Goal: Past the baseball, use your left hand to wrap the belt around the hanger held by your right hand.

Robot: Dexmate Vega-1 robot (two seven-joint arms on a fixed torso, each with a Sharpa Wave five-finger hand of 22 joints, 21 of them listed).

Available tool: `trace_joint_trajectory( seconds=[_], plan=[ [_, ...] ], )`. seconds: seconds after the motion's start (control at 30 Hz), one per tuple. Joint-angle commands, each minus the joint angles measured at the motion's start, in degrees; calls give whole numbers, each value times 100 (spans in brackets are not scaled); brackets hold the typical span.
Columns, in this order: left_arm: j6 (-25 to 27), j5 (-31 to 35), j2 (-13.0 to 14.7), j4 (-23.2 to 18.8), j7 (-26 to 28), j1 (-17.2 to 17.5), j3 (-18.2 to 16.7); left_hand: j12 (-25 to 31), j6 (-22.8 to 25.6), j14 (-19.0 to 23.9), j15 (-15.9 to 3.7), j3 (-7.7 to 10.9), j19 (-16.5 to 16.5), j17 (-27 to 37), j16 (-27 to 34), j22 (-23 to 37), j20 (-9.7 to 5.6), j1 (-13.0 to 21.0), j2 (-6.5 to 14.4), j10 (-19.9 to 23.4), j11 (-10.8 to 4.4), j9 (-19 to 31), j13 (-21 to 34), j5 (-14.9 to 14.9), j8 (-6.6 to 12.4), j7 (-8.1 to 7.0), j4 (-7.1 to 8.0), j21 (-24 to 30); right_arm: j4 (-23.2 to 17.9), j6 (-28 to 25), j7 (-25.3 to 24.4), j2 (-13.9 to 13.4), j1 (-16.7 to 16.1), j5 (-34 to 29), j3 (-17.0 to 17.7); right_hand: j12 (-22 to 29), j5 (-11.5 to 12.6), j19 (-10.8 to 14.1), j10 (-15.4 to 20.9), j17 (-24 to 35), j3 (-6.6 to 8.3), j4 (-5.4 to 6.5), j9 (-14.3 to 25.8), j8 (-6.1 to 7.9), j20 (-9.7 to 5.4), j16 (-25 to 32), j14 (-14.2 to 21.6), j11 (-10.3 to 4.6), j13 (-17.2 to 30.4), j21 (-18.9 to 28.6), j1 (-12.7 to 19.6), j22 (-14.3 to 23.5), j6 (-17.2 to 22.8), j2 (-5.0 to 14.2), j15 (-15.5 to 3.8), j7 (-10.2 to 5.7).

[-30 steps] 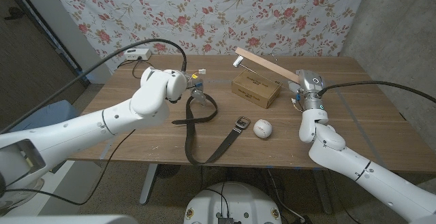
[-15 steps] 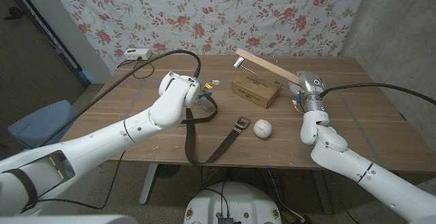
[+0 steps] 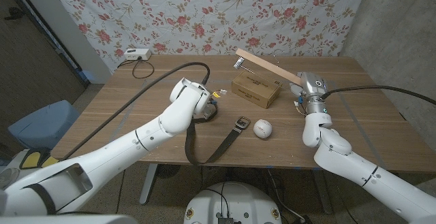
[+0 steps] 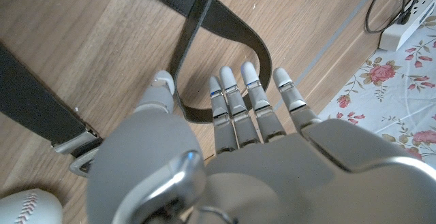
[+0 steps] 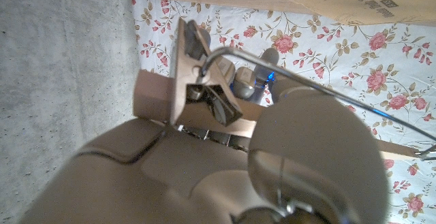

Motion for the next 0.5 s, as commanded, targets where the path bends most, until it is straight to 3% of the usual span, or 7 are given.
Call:
trace_joint_trajectory(
  seconds=[0.03, 0.17, 0.27, 0.5],
  plan=[
    [-574, 555, -417, 242, -99, 373, -182, 62, 66, 50, -82, -24, 63, 46, 56, 20, -22, 106, 20, 38, -17, 15, 43, 0, -20, -5, 4, 50, -7, 150, -35, -55, -111, 40, 102, 73, 33, -24, 31, 17, 45, -2, 15, 53, -472, 359, -34, -151, 10, 36, -524, -11, 29, 545, -173, 39],
    [-586, 595, -492, 289, -33, 469, -263, 99, 90, 83, -91, -41, 93, 75, 102, 22, -30, 138, 45, 56, -29, 17, 69, 2, -32, -10, 7, 70, -1, 181, -40, -55, -131, 55, 127, 105, 33, -23, 20, 17, 50, -4, 9, 60, -468, 363, -37, -151, 9, 43, -523, -16, 23, 546, -173, 42],
    [-596, 638, -535, 359, -6, 515, -295, 175, 123, 149, -115, -29, 162, 99, 154, 25, -11, 216, 116, 144, -29, 15, 104, 8, -55, 70, 0, 109, 11, 235, -40, -71, -146, 69, 141, 142, 32, -23, 10, 16, 55, -4, -10, 70, -468, 365, -42, -153, 9, 50, -524, -22, 36, 546, -173, 49],
    [-640, 741, -599, 538, -13, 556, -305, 249, 246, 264, -174, -1, 265, 102, 208, 29, -11, 356, 189, 191, -73, 14, 153, 9, -56, 42, -28, 170, 59, 327, -35, -85, -161, 106, 172, 214, 30, -37, -20, 16, 63, -4, -25, 93, -468, 369, -49, -145, 8, 57, -528, -33, 34, 544, -173, 41]
  ],
)
